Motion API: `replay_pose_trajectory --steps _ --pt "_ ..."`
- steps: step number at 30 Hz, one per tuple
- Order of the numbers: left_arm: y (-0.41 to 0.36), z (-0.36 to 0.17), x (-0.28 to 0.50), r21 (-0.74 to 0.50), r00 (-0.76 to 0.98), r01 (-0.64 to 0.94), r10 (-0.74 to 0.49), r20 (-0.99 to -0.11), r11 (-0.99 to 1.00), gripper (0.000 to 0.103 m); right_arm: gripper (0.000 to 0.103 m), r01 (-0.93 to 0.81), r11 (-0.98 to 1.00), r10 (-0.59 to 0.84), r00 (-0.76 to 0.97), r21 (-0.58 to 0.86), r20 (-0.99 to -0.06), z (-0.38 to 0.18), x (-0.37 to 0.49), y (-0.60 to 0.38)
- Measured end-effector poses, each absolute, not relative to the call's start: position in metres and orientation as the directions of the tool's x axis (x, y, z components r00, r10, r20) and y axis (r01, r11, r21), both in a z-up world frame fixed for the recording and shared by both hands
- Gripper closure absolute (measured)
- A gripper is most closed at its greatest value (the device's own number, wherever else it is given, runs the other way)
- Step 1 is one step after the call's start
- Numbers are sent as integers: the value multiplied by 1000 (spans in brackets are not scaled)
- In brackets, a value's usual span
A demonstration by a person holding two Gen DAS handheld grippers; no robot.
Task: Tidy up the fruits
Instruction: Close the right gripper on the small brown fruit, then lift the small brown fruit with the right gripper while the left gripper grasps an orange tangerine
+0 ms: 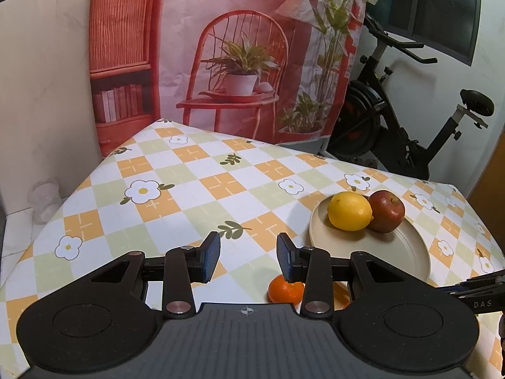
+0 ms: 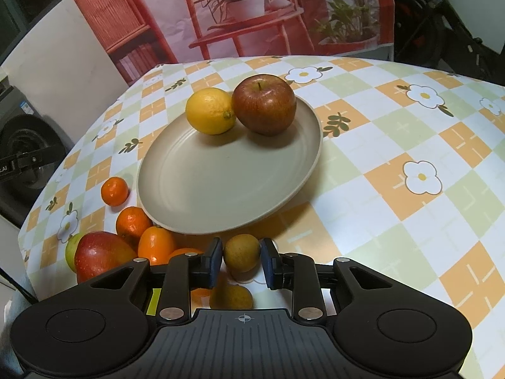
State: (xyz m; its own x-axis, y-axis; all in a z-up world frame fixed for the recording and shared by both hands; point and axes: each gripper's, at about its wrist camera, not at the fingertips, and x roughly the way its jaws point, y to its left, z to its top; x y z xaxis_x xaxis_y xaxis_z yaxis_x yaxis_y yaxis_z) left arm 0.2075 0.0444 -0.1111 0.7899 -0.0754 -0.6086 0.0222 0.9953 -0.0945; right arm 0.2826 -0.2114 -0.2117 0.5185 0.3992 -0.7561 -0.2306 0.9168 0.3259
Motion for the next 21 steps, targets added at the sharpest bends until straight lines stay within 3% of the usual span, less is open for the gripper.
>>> replay_pose_trajectory --steps 11,21 --pt "46 -113 209 -118 784 45 -108 -611 992 62 79 -234 931 364 542 279 -758 -205 276 -210" --pt "41 -138 237 -171 682 115 -202 -702 979 63 79 -218 954 296 603 203 -741 -193 269 -217"
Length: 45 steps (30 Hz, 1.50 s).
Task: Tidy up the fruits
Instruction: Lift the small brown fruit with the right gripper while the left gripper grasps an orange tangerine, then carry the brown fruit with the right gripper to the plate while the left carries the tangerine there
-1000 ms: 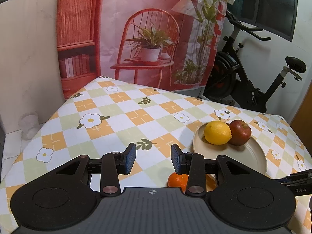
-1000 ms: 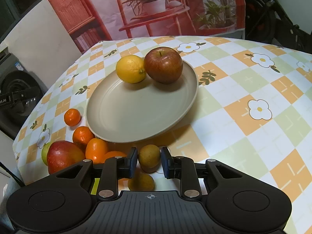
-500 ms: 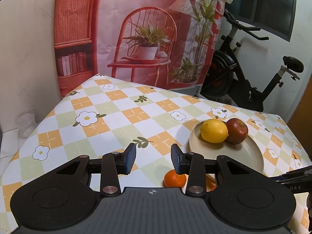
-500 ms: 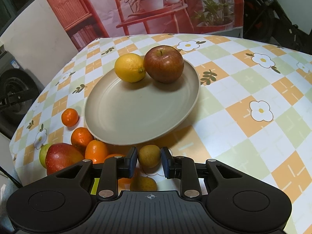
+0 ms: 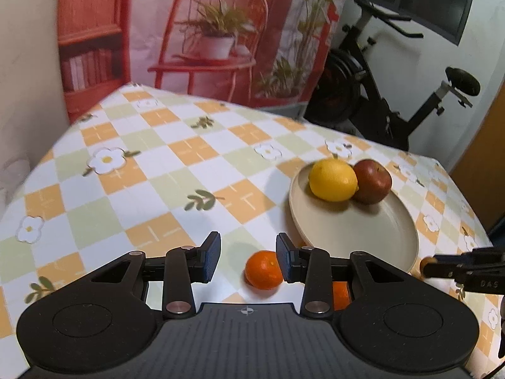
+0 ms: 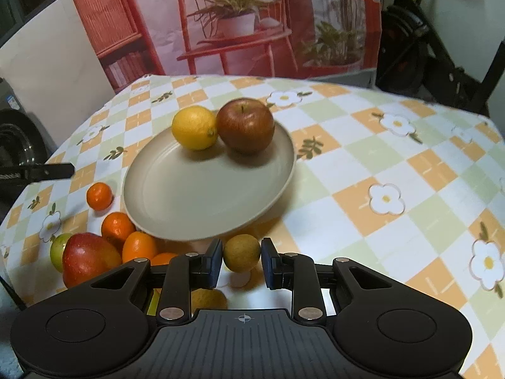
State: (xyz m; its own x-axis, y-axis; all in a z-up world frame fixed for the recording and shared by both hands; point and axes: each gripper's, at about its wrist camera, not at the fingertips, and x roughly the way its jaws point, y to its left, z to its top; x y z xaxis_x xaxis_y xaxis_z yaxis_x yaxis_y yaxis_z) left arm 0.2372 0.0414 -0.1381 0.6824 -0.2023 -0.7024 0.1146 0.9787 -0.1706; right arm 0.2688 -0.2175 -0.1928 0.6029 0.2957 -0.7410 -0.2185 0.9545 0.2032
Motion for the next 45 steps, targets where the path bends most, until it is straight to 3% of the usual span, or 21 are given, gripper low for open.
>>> replay_pose_trajectory --steps 21,35,45 --pt "17 -178 260 -111 574 207 -212 -791 972 63 79 -257 954 288 655 152 -699 -176 277 -209" --pt "18 -155 262 -122 626 214 -231 -745 969 66 79 -294 950 284 675 104 -681 -171 286 -204" --pt "-29 -143 290 -81 631 339 -291 -719 937 66 79 -347 938 276 702 22 -656 -169 316 -191"
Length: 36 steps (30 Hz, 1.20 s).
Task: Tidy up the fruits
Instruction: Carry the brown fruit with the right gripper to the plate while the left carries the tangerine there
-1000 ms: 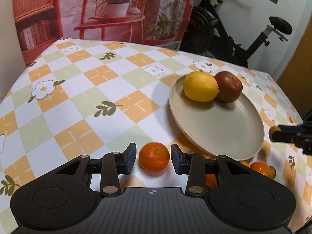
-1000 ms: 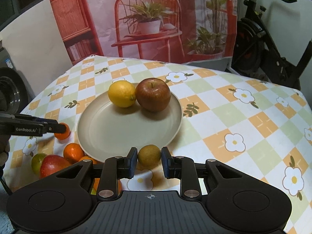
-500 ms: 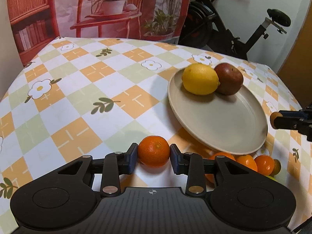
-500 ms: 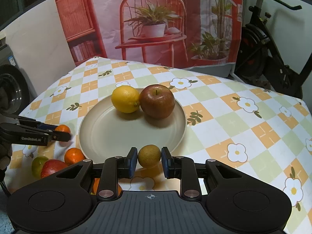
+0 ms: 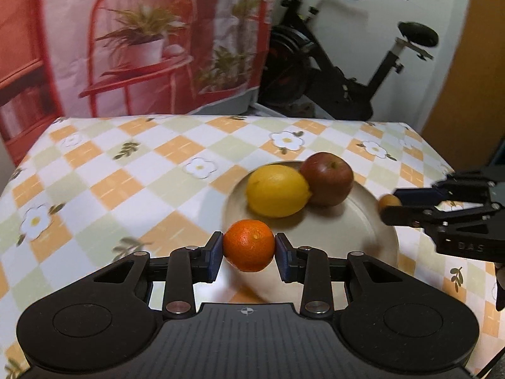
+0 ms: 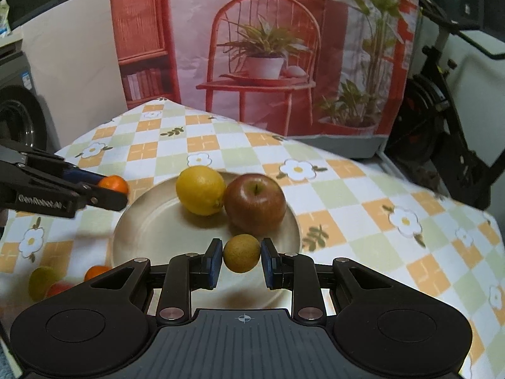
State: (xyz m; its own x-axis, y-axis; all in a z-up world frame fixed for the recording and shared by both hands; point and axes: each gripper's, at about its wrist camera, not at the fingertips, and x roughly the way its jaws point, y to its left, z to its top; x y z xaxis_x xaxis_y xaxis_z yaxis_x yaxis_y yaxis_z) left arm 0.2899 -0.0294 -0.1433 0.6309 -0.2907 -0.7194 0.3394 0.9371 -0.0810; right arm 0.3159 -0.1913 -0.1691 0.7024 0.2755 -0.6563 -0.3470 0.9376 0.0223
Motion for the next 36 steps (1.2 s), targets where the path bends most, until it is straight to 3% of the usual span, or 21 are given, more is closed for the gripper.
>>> replay_pose_trajectory --steps 12,36 --pt "-52 -172 323 -26 591 385 -268 -761 923 66 79 -344 939 245 668 1 -703 -199 355 -190" --pt "-59 -181 333 36 609 415 -248 -753 909 64 76 -339 940 212 688 -49 -694 -213 367 -191"
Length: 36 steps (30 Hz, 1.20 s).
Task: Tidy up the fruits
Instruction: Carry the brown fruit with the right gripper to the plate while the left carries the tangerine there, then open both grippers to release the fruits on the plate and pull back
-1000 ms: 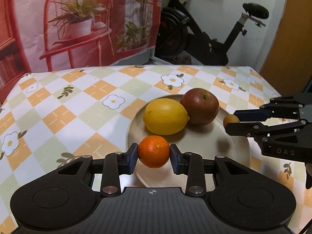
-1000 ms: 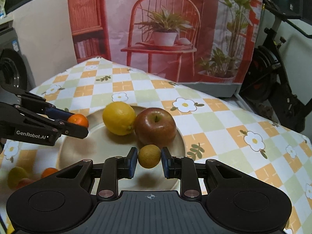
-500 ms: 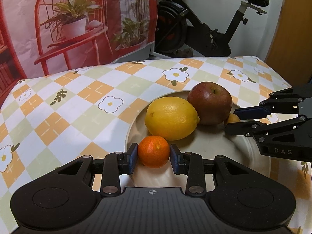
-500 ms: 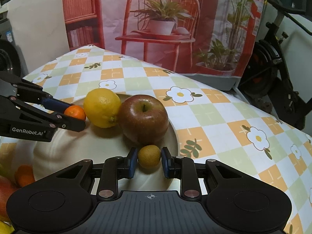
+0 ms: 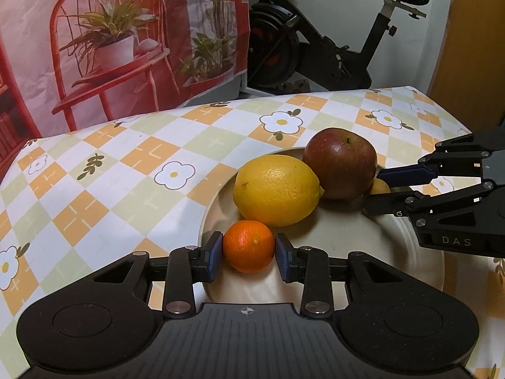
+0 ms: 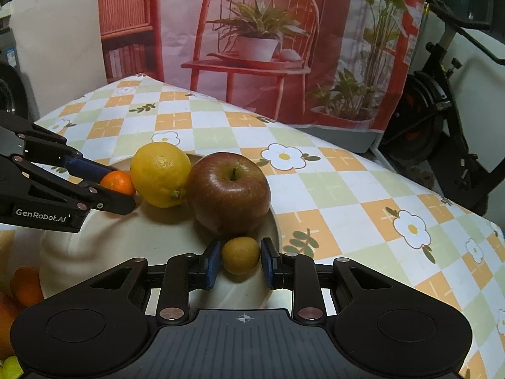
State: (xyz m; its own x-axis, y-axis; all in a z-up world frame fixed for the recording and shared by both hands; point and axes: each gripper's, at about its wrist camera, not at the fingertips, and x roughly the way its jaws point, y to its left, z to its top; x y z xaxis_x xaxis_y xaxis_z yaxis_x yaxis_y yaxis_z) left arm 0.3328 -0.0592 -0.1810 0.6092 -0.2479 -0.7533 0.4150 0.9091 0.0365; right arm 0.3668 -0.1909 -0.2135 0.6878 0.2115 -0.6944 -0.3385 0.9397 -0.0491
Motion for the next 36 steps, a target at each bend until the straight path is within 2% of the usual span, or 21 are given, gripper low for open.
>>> replay_pose_trajectory --steps 9,25,36 --pt "-58 -177 327 48 611 418 -242 -754 907 57 70 -330 943 207 701 -53 -683 -205 360 -189" --pt "-39 -138 288 -5 673 336 -244 -699 942 57 66 -227 967 252 762 119 -596 -174 309 -198" --pt "-18 -120 237 -84 698 233 -227 -679 969 57 65 -213 965 261 771 150 -581 -174 264 -192"
